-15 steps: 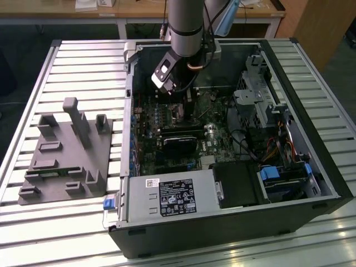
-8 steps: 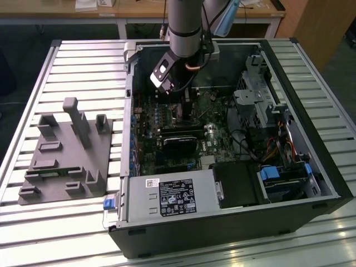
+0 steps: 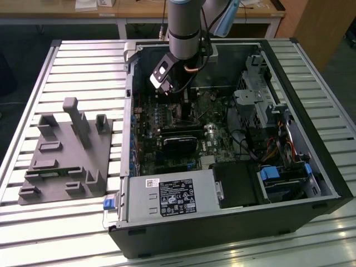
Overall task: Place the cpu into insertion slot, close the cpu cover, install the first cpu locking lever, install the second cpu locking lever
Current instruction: 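Place the cpu into insertion slot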
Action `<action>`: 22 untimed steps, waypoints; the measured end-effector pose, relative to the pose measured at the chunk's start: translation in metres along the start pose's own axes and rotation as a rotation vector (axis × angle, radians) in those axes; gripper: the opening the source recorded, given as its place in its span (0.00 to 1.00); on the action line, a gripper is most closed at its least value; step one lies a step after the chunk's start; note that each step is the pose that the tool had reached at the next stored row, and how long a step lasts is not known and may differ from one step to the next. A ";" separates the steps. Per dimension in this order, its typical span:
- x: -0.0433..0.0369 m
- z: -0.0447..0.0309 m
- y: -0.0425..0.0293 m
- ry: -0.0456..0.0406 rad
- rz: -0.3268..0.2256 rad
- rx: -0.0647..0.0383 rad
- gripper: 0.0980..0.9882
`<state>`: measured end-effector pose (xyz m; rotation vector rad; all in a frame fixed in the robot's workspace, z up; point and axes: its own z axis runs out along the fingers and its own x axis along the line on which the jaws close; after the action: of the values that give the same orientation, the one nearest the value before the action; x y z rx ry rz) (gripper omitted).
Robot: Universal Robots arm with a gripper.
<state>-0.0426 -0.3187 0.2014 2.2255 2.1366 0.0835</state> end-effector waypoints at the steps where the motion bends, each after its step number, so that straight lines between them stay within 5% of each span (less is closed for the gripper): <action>1: 0.0003 0.0010 -0.0001 -0.0001 0.000 0.000 0.50; 22: 0.0002 0.0091 -0.0007 -0.0005 0.001 0.000 0.50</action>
<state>-0.0426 -0.3185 0.1923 2.2263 2.1354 0.0828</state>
